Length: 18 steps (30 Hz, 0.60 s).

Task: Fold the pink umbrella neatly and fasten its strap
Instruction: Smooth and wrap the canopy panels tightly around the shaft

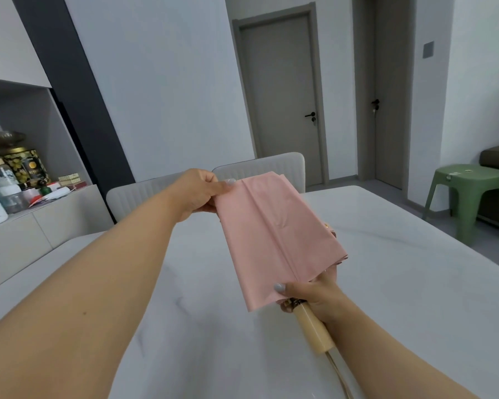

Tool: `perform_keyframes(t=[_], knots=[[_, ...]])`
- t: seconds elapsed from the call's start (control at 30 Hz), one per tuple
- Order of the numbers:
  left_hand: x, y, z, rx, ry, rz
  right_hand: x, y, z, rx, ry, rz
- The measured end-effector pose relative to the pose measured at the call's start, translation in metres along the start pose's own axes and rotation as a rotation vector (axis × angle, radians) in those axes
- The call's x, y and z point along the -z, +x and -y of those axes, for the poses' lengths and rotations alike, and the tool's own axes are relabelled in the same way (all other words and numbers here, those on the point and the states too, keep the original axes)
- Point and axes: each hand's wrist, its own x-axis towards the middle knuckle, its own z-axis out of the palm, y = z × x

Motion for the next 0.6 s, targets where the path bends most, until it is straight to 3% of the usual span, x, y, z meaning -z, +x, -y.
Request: perform_keyframes(t=[0.23, 0.5, 0.6], knots=[[-0.022, 0.001, 0.042, -0.031, -0.117, -0.295, -0.002, -0.003, 0.001, 0.028, 0.007, 0.015], [-0.075, -0.025, 0.066, -0.077, 0.152, -0.832, -0.004, -0.001, -0.004, 0.021, -0.127, 0.037], [-0.101, -0.045, 0.070, -0.184, 0.224, -0.824, -0.004, 0.001, -0.005, 0.044, -0.164, 0.008]])
